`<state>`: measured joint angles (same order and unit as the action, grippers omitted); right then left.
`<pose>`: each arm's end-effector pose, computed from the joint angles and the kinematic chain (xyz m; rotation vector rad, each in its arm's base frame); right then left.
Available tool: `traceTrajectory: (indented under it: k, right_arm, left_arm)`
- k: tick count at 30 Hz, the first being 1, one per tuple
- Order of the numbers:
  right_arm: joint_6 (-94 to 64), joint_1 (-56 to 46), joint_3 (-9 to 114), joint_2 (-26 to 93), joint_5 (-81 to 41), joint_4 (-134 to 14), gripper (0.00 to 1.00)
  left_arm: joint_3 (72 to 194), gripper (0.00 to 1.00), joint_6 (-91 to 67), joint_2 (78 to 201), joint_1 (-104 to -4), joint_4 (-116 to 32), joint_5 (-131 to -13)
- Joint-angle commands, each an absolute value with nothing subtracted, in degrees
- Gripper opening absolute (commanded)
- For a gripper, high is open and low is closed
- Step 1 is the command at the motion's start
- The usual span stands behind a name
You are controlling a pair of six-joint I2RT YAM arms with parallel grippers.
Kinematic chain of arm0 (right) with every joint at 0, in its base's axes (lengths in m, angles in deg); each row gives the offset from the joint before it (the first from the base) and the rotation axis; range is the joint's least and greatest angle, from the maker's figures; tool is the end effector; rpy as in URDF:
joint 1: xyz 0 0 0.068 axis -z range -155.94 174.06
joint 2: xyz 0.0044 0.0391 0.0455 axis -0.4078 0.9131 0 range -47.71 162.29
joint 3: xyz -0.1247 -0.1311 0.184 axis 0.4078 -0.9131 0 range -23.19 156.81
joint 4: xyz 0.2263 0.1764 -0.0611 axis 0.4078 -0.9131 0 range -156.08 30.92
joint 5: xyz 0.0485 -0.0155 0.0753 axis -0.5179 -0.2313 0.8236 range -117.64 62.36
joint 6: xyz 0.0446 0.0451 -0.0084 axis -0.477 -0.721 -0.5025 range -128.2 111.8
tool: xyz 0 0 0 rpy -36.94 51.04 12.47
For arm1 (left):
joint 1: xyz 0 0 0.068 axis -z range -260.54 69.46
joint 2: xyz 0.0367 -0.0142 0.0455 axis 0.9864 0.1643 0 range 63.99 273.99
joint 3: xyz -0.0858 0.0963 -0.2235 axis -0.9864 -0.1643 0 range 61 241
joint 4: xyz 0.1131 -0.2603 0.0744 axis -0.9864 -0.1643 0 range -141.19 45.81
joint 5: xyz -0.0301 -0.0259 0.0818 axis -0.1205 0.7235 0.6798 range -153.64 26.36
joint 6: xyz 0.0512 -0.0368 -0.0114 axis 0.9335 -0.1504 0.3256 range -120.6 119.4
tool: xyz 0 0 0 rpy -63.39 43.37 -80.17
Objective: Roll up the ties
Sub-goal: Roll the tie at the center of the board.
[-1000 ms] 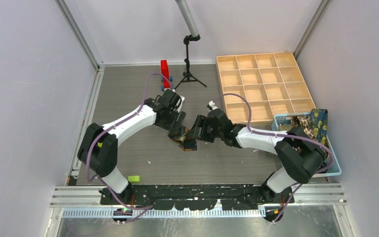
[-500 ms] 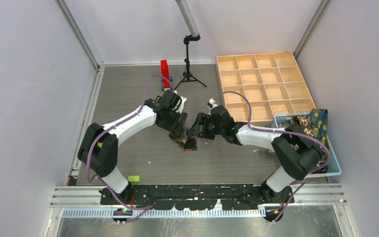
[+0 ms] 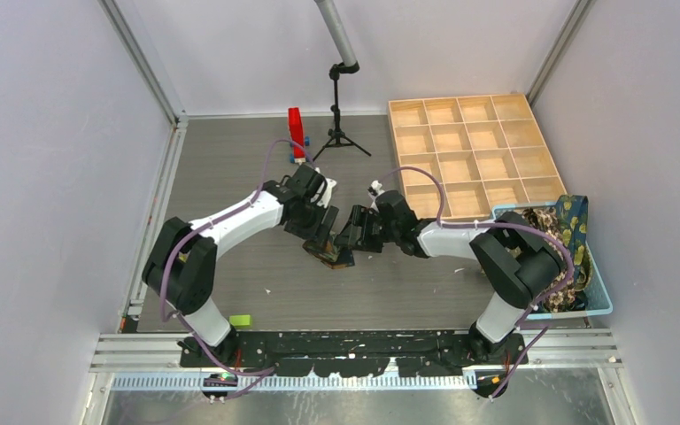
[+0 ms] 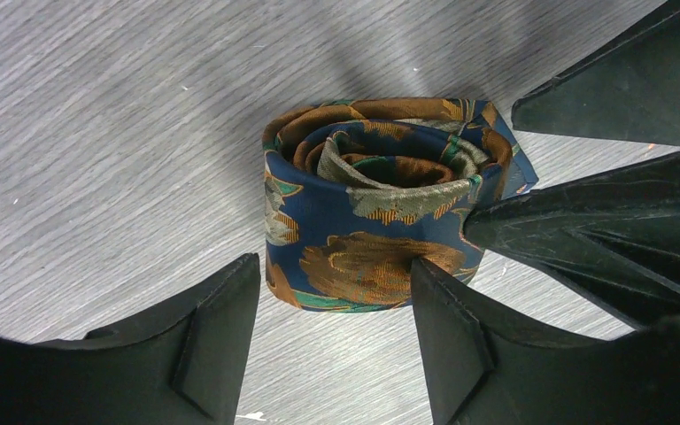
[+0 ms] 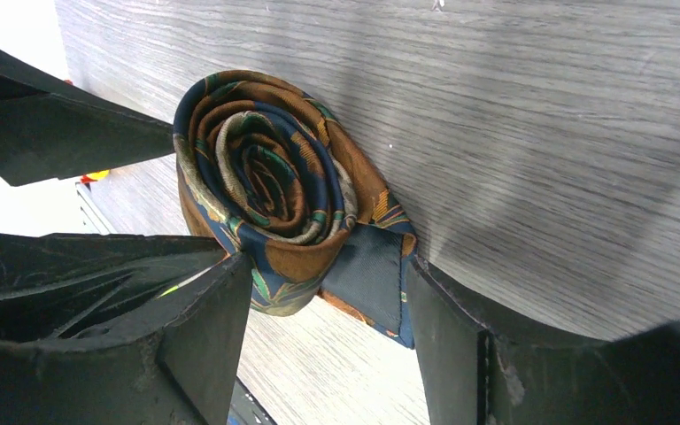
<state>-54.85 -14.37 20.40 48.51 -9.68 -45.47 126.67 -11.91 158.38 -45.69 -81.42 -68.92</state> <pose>0.2710 0.2344 0.0993 -0.0087 2.4756 1.0830 0.2950 -0.2111 0.1673 0.5920 2.7064 -0.3487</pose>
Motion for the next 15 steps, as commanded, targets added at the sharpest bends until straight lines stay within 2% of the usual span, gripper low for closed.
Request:
traceTrajectory:
  k: [1,7,15]
  right_arm:
    - [-54.38,-14.07,20.41,49.26,-6.74,-39.96,0.69]
    - [-53.78,-13.91,18.50,48.63,-5.05,-36.81,0.68]
    - [-48.98,-13.75,19.63,49.13,-10.24,-42.86,0.68]
  left_arm:
    - [126.31,0.65,-11.33,159.11,-45.26,-79.70,-70.90]
    - [126.61,0.64,-11.41,160.11,-44.96,-79.66,-70.76]
    - [127.44,0.63,-11.24,161.18,-44.96,-79.74,-71.29]
